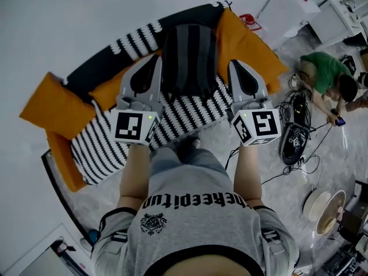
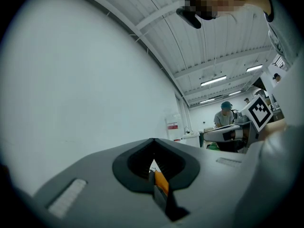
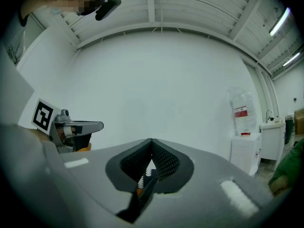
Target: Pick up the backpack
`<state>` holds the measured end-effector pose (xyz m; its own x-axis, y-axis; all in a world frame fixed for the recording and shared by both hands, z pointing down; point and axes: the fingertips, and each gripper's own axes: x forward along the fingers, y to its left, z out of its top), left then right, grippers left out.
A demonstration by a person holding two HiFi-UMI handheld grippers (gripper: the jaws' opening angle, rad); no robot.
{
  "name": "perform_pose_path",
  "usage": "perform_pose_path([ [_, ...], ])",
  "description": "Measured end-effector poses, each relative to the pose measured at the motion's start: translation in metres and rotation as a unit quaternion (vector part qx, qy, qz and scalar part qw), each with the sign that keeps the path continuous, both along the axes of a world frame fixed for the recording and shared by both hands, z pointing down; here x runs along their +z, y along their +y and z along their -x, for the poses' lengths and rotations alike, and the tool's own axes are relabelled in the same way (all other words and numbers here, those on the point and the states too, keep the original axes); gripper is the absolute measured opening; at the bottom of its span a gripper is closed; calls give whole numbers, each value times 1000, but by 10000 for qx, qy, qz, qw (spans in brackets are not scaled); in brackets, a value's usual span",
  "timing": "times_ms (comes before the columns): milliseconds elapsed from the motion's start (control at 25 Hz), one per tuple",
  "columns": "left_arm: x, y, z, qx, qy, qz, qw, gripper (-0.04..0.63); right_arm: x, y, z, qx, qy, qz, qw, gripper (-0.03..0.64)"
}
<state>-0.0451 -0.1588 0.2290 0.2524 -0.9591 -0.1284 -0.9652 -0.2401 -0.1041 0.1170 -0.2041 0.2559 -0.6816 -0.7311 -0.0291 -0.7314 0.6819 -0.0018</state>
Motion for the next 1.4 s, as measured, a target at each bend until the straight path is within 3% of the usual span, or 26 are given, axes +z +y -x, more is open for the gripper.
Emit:
perform_pose_path([
  [640, 29, -26, 7, -105, -60, 450, 9989, 15, 28, -31, 6, -89, 3, 369, 9993, 3],
  [1400, 84, -130, 34, 558, 108, 1108, 9922, 18, 73, -120, 41, 327, 306, 857, 9953, 3],
])
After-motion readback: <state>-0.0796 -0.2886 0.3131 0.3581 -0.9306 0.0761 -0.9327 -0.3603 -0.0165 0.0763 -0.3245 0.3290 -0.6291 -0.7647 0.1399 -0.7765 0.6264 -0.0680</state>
